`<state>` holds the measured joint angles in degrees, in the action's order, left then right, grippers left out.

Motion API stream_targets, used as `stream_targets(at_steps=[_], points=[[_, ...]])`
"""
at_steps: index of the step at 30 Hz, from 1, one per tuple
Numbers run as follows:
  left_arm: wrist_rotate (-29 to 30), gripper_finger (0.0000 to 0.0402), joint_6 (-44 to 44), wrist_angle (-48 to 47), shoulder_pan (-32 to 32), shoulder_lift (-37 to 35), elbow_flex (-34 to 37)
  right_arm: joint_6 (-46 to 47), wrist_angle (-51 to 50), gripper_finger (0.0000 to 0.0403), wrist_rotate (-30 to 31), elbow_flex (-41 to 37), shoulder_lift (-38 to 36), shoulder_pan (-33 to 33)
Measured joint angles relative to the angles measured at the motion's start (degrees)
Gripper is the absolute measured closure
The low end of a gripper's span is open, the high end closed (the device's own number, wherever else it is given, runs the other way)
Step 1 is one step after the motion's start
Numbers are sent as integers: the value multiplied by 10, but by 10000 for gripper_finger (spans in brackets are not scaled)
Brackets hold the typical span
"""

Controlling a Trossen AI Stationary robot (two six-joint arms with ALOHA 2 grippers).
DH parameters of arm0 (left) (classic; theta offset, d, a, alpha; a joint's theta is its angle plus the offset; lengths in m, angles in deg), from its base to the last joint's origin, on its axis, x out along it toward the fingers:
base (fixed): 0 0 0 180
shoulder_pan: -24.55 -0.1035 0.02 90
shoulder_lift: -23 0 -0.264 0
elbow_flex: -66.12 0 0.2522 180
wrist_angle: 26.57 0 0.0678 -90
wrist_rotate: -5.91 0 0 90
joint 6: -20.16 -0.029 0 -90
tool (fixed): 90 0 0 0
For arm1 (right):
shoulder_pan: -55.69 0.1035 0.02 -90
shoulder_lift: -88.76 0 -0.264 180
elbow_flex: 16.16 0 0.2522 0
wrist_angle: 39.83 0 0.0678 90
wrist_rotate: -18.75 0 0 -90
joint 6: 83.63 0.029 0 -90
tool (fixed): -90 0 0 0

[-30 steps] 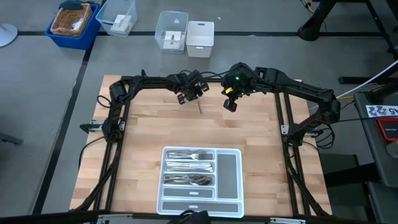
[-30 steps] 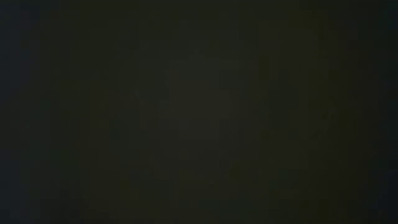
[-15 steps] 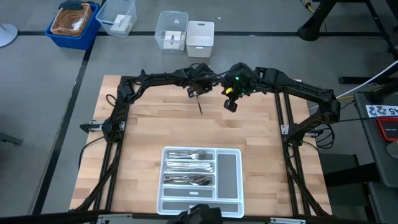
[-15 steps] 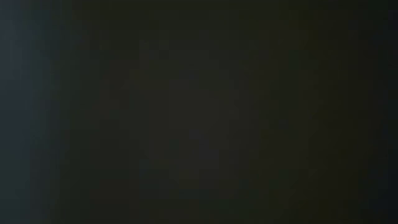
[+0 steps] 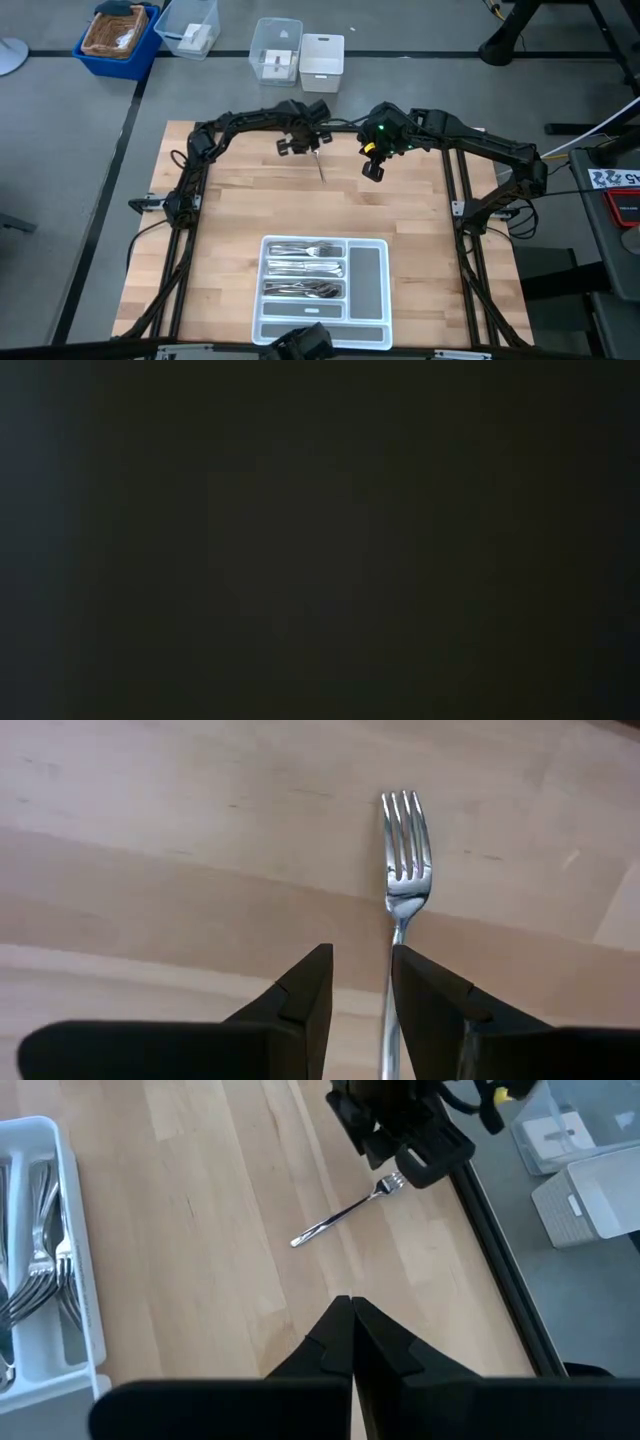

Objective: Sort silverware
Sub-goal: Put the silver fork into the top section of the white silverware tray

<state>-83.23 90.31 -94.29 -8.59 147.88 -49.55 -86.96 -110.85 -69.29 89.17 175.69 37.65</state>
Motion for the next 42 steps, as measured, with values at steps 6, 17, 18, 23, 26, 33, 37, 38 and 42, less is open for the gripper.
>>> stream_targets(at_steps=[6, 17, 18, 23, 26, 33, 37, 38, 42], points=[[0, 306, 72, 30, 1, 3, 3, 0, 0, 398, 0, 0, 0, 0], [10, 306, 65, 124, 1, 3, 3, 0, 1, 398, 0, 0, 0, 0], [10, 306, 55, 125, 1, 3, 3, 0, 0, 398, 0, 0, 0, 0], [7, 306, 36, 110, 1, 3, 3, 0, 1, 398, 0, 0, 0, 0], [7, 306, 51, 79, 3, 3, 3, 0, 1, 398, 0, 0, 0, 0], [5, 306, 60, 67, 6, 6, 3, 0, 1, 397, 0, 0, 0, 0], [-1, 306, 62, 66, 14, 15, 4, 0, 1, 397, 0, 0, 0, 0], [-1, 306, 62, 63, 16, 16, 4, 0, 1, 397, 0, 0, 0, 0], [-8, 306, 62, 64, 20, 22, 4, 0, 1, 398, 0, 0, 0, 0]])
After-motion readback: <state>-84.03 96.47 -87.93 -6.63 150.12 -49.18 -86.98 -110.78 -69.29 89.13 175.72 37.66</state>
